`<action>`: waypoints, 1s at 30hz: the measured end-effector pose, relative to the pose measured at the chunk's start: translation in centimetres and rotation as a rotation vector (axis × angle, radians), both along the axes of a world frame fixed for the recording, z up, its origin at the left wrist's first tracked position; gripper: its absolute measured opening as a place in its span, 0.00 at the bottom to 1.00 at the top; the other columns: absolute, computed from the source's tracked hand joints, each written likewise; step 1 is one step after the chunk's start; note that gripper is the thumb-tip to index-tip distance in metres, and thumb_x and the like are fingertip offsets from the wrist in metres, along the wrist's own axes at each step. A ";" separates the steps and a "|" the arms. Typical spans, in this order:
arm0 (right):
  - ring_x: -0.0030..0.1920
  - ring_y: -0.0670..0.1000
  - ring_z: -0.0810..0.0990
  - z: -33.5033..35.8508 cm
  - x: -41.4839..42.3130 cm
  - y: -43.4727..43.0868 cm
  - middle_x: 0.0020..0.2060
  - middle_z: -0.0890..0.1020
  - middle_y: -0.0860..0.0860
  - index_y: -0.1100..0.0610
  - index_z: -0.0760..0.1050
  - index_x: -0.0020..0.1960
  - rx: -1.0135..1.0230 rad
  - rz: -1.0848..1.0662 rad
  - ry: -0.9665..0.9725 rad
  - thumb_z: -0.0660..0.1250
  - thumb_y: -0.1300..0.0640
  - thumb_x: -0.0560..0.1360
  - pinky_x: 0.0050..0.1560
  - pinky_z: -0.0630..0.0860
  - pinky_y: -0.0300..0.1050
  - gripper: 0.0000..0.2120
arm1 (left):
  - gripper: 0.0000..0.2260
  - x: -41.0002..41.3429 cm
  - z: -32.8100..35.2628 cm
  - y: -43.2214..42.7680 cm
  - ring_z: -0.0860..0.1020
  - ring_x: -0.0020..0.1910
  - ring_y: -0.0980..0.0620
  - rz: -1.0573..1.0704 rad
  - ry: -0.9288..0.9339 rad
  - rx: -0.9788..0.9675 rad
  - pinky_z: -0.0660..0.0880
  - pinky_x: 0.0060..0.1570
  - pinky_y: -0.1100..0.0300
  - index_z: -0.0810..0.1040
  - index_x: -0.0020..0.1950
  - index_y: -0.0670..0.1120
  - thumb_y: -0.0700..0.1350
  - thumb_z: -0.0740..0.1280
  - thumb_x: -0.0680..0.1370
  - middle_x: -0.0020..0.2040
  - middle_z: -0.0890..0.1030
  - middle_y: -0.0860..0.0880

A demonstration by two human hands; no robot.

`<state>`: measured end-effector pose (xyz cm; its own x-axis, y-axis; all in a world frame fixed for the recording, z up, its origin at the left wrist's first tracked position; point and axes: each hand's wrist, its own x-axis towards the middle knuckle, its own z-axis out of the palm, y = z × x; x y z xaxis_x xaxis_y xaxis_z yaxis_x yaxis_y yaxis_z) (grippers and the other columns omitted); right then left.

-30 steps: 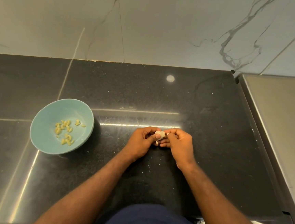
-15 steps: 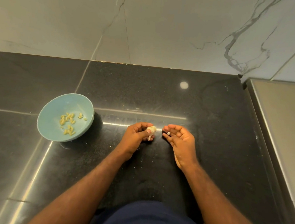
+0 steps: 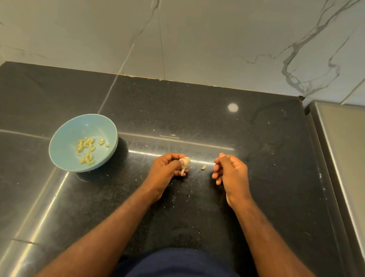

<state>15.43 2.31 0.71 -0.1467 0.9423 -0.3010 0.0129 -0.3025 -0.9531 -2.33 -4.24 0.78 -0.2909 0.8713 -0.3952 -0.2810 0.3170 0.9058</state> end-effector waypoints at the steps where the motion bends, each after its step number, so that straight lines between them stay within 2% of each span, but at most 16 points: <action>1: 0.30 0.49 0.76 0.0 -0.4 -0.3 0.34 0.81 0.52 0.59 0.77 0.49 0.005 0.049 -0.032 0.61 0.63 0.81 0.26 0.71 0.41 0.06 | 0.07 0.1 0.0 0.0 0.83 0.46 0.45 -0.008 0.007 0.008 0.80 0.52 0.54 0.81 0.56 0.40 0.37 0.68 0.79 0.49 0.84 0.39; 3: 0.35 0.50 0.80 0.1 -1.5 -1.1 0.43 0.82 0.54 0.56 0.75 0.58 0.018 0.151 -0.088 0.61 0.67 0.80 0.33 0.76 0.42 0.11 | 0.09 0.2 0.0 -0.2 0.83 0.49 0.43 -0.042 0.051 0.021 0.79 0.55 0.51 0.81 0.57 0.41 0.40 0.70 0.78 0.50 0.85 0.41; 6: 0.41 0.49 0.82 0.3 -2.5 -2.3 0.45 0.84 0.52 0.51 0.78 0.55 0.070 0.233 -0.108 0.67 0.60 0.80 0.41 0.80 0.43 0.06 | 0.11 0.0 0.1 -0.4 0.83 0.54 0.43 -0.100 0.085 0.047 0.79 0.57 0.50 0.81 0.60 0.43 0.41 0.70 0.78 0.52 0.85 0.43; 9: 0.42 0.49 0.84 0.3 -2.7 -2.6 0.44 0.85 0.50 0.48 0.79 0.51 0.123 0.217 -0.127 0.70 0.56 0.78 0.41 0.80 0.42 0.04 | 0.12 -0.3 0.2 -0.3 0.82 0.56 0.43 -0.142 0.071 0.056 0.79 0.59 0.48 0.82 0.61 0.43 0.42 0.70 0.78 0.54 0.85 0.44; 13: 0.44 0.48 0.84 0.5 -3.3 -2.8 0.44 0.85 0.50 0.50 0.80 0.53 0.153 0.212 -0.123 0.70 0.55 0.78 0.42 0.81 0.41 0.04 | 0.17 -0.6 0.3 -0.1 0.81 0.57 0.40 -0.134 0.031 0.052 0.78 0.60 0.47 0.83 0.59 0.41 0.47 0.72 0.74 0.54 0.85 0.42; 16: 0.42 0.49 0.84 0.2 -3.7 -3.0 0.42 0.85 0.52 0.56 0.81 0.55 0.133 0.193 -0.105 0.67 0.57 0.80 0.43 0.82 0.44 0.06 | 0.13 -0.6 0.1 0.0 0.83 0.55 0.42 -0.112 0.004 0.065 0.79 0.57 0.50 0.83 0.57 0.39 0.42 0.72 0.74 0.53 0.85 0.40; 19: 0.37 0.49 0.82 -0.1 -3.7 -3.1 0.37 0.84 0.55 0.58 0.80 0.50 0.108 0.135 -0.110 0.64 0.58 0.82 0.42 0.82 0.47 0.08 | 0.09 -0.3 0.2 0.0 0.84 0.51 0.47 -0.115 0.020 0.070 0.80 0.54 0.55 0.84 0.55 0.38 0.37 0.71 0.76 0.50 0.86 0.41; 23: 0.36 0.50 0.80 -0.4 -3.9 -3.1 0.37 0.83 0.57 0.59 0.79 0.49 0.067 0.126 -0.078 0.63 0.59 0.82 0.41 0.80 0.46 0.08 | 0.11 -0.3 -0.1 -0.2 0.84 0.54 0.45 -0.104 0.052 0.064 0.78 0.59 0.50 0.83 0.57 0.39 0.39 0.72 0.76 0.51 0.86 0.42; 26: 0.38 0.53 0.80 -0.4 -3.8 -2.7 0.40 0.82 0.63 0.60 0.79 0.50 0.000 0.106 0.004 0.63 0.63 0.81 0.43 0.79 0.49 0.06 | 0.12 -0.5 0.0 -0.1 0.83 0.56 0.45 -0.125 0.046 0.045 0.78 0.61 0.51 0.82 0.59 0.39 0.39 0.71 0.77 0.53 0.85 0.43; 28: 0.39 0.53 0.80 -0.3 -3.7 -2.5 0.41 0.83 0.62 0.59 0.80 0.51 -0.003 0.140 0.022 0.65 0.62 0.81 0.43 0.79 0.49 0.05 | 0.13 -0.4 0.2 -0.1 0.83 0.56 0.46 -0.141 0.045 0.048 0.79 0.60 0.54 0.80 0.62 0.40 0.38 0.70 0.77 0.53 0.85 0.44; 30: 0.40 0.52 0.82 -0.3 -3.5 -2.3 0.40 0.84 0.57 0.57 0.81 0.52 0.025 0.193 -0.008 0.67 0.60 0.80 0.42 0.80 0.47 0.05 | 0.15 -0.4 0.4 -0.1 0.83 0.55 0.47 -0.141 0.036 0.053 0.79 0.58 0.56 0.77 0.63 0.41 0.37 0.70 0.77 0.53 0.85 0.44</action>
